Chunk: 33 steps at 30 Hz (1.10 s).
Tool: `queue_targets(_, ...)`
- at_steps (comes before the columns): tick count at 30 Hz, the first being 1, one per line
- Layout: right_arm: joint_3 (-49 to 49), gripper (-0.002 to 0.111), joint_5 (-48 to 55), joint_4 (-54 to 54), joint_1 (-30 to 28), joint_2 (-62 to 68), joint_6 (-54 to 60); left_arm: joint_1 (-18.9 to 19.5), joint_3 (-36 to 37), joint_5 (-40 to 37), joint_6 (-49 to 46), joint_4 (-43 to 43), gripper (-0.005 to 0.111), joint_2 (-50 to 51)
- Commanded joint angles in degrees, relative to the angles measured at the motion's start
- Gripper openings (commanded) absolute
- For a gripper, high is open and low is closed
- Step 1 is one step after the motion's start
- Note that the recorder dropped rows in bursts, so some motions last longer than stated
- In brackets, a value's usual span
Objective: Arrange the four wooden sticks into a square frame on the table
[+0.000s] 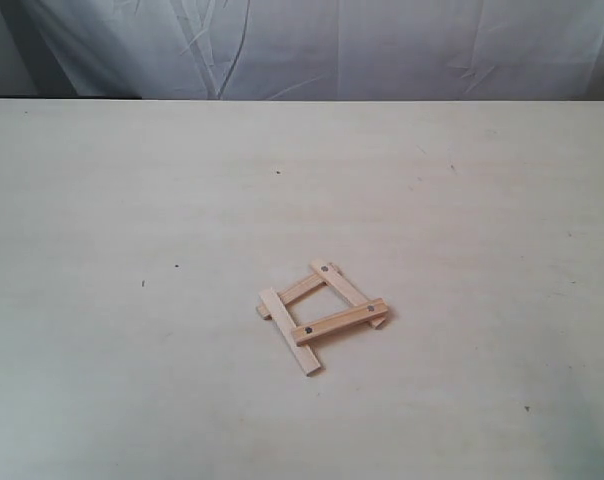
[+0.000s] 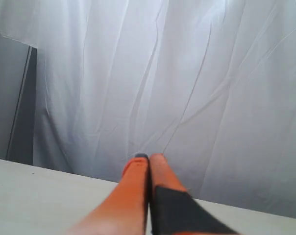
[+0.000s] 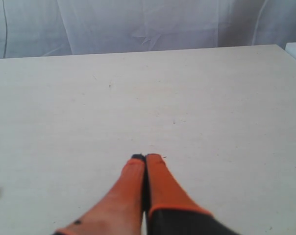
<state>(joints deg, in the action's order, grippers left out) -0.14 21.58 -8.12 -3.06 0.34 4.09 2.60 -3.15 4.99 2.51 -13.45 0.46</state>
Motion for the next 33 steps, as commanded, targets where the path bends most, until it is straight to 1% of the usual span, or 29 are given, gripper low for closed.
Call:
queue_targets(1, 0.1, 0.0, -0.7, 0.0, -0.3, -0.3, -0.1, 0.2, -12.5, -14.8, 0.7, 3.6, 0.0, 8.4)
queue_targets(3, 0.1, 0.0, -0.7, 0.0, -0.3, -0.3, -0.1, 0.2, -20.2, -22.7, -0.6, 4.2, 0.0, 16.2)
queue_targets(5, 0.1, 0.0, -0.7, 0.0, -0.3, -0.3, -0.1, 0.2, -27.1, -30.0, -4.6, 2.8, 0.0, 24.1)
queue_targets(7, 0.1, 0.0, -0.7, 0.0, -0.3, -0.3, -0.1, 0.2, -33.7, -38.9, -11.3, -0.3, 0.0, 32.1)
queue_targets(8, 0.1, 0.0, -0.7, 0.0, -0.3, -0.3, -0.1, 0.2, -37.7, -43.4, -16.5, -3.3, 0.0, 37.6)
queue_targets(11, 0.1, 0.0, -0.7, 0.0, -0.3, -0.3, -0.1, 0.2, -45.2, -55.3, -26.1, -8.5, 0.0, 50.1)
queue_targets(13, 0.1, 0.0, -0.7, 0.0, -0.3, -0.3, -0.1, -0.4, -48.6, -58.2, -28.4, -10.4, 0.0, 58.0)
queue_targets(14, 0.1, 0.0, -0.7, 0.0, -0.3, -0.3, -0.1, -1.6, -49.9, -58.4, -28.6, -10.5, 0.0, 61.4)
queue_targets(15, 0.1, 0.0, -0.7, 0.0, -0.3, -0.3, -0.1, -3.0, -50.7, -58.2, -28.6, -10.2, 0.0, 63.9)
queue_targets(16, 0.1, 0.0, -0.7, 0.0, -0.3, -0.3, -0.1, -5.4, -51.4, -57.3, -28.6, -9.3, 0.0, 66.9)
queue_targets(18, 0.1, 0.0, -0.7, 0.0, -0.3, -0.3, -0.1, -11.0, -52.5, -55.1, -28.1, -7.4, 0.0, 71.9)
queue_targets(21, 0.1, 0.0, -0.8, 0.0, -0.3, -0.3, -0.1, -21.4, -54.9, -51.4, -25.3, -4.6, 0.0, 79.3)
queue_targets(23, 0.1, 0.0, -0.8, 0.0, -0.3, -0.3, -0.1, -26.9, -57.6, -50.1, -24.6, -3.4, 0.0, 84.9)
queue_targets(26, 0.1, 0.0, -0.8, 0.0, -0.3, -0.3, -0.1, -32.4, -62.4, -49.8, -24.1, -3.3, 0.0, 93.0)
queue_targets(31, 0.1, 0.0, -0.8, 0.0, -0.3, -0.3, -0.1, -37.9, -70.0, -50.8, -24.2, -2.2, 0.001, 103.0)
queue_targets(33, 0.1, 0.0, -0.8, 0.0, -0.3, -0.3, -0.1, -39.5, -73.0, -53.1, -24.2, -1.2, 0.005, 106.4)
